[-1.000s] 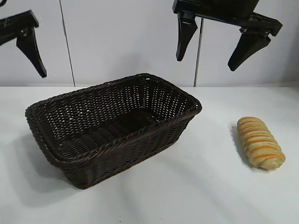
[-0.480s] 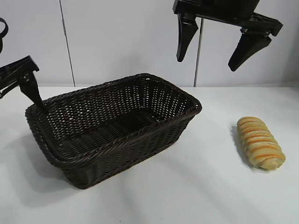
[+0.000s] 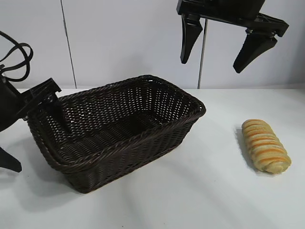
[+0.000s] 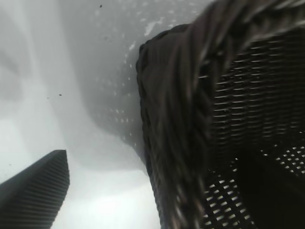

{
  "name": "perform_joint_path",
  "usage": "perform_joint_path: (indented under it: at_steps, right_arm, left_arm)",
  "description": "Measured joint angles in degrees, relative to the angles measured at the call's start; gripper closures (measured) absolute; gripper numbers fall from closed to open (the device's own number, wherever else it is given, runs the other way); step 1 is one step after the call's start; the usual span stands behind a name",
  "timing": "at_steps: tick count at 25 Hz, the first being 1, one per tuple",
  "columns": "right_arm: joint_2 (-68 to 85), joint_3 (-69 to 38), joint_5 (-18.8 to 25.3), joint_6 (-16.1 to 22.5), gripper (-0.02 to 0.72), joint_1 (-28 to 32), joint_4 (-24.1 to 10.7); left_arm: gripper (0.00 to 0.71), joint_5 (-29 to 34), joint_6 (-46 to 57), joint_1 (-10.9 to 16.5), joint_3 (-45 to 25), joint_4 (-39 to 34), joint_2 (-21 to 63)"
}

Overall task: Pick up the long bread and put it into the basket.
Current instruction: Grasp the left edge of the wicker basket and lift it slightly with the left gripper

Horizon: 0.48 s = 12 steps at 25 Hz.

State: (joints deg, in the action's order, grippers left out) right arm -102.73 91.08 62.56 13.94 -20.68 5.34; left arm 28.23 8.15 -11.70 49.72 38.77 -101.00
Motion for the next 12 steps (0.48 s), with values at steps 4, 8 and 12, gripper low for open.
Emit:
perform_joint_path:
  at_steps: [4, 8, 12]
  right_arm:
    - [0.0, 0.0, 0.0, -0.1, 0.008, 0.0, 0.0]
    - [0.0, 0.0, 0.0, -0.1, 0.008, 0.0, 0.0]
    - [0.0, 0.0, 0.1, -0.1, 0.008, 0.0, 0.0]
  left_arm:
    - [0.254, 0.1, -0.3, 0.0, 0.0, 0.4, -1.1]
    - [0.417, 0.4, -0.8, 0.0, 0.1, 2.3, -2.7]
    - [0.61, 0.8, -1.5, -0.1, 0.4, 2.8, -2.7]
